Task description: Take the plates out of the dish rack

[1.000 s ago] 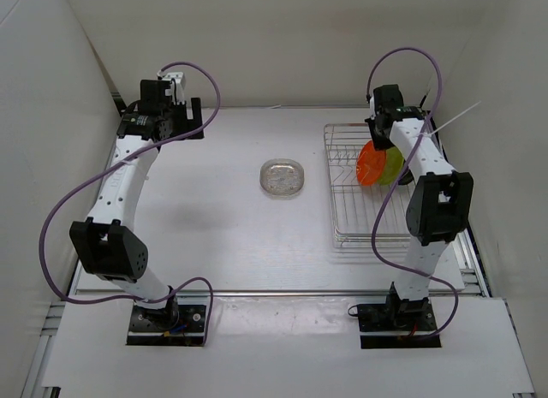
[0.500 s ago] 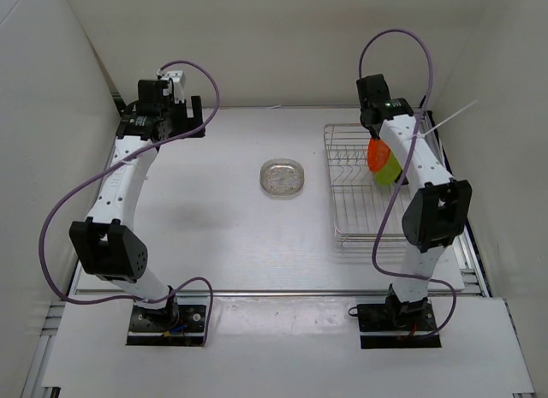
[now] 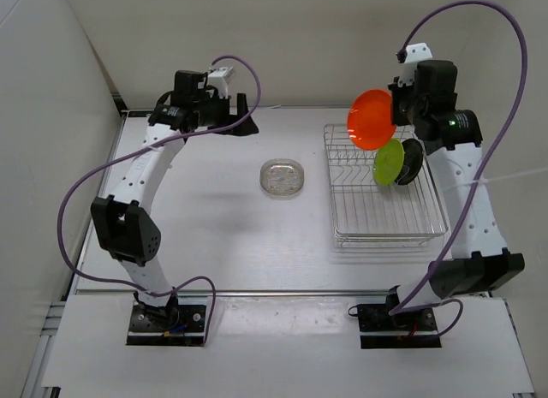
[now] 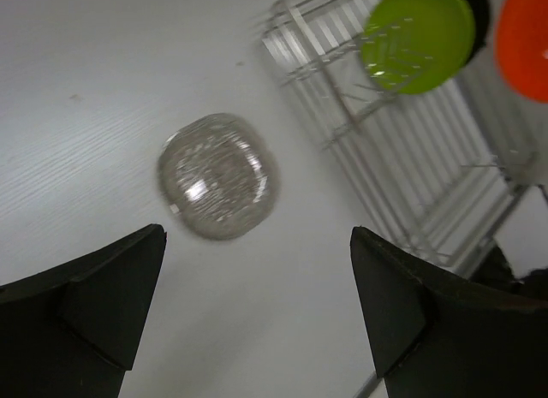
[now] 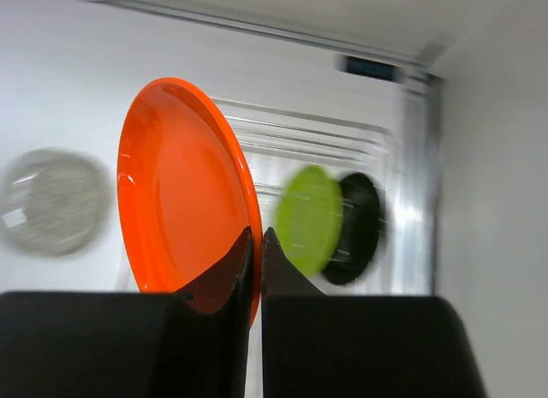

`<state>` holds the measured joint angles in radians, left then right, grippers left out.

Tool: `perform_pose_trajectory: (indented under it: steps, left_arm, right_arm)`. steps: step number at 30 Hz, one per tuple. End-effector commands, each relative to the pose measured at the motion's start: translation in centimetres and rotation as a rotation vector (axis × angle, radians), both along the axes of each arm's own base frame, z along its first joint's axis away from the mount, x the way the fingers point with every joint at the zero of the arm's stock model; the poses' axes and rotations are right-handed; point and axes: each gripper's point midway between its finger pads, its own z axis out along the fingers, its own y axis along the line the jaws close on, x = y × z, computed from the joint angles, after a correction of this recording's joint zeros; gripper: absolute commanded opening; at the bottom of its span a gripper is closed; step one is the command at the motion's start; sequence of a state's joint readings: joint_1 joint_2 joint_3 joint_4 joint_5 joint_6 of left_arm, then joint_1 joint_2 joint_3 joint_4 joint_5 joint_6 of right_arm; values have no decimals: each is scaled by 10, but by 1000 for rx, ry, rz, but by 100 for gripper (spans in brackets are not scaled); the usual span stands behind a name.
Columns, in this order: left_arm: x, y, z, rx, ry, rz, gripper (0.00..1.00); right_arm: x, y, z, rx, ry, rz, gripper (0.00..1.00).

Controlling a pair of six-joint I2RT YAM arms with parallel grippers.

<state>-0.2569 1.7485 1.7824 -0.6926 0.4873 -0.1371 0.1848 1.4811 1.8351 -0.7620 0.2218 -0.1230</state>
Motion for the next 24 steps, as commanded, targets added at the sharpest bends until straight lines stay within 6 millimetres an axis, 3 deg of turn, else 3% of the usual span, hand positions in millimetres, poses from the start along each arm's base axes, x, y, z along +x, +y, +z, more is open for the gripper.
perform_pose_trajectory:
  steps: [1,7,11,16,20,24]
  left_arm:
    - [-32,-62,54,-208,-24,-264,100]
    - [-51,-132,67,-237,-41,-407,100]
    - [-50,-155,58,-226,-30,-420,100]
    - [-47,-167,42,-211,-3,-425,84]
    - [-40,-164,40,-191,-14,-385,58]
    - [-39,-157,51,-173,-53,-348,56]
  right_arm:
    - [-26,76,-6,226,66,381,0]
    - [-37,103,-7,339,119,507,0]
    - [-39,108,-12,357,143,533,0]
    - [-40,112,-10,375,149,549,0]
    - [-39,111,-11,371,148,541,0]
    - [-36,110,-19,368,166,529,0]
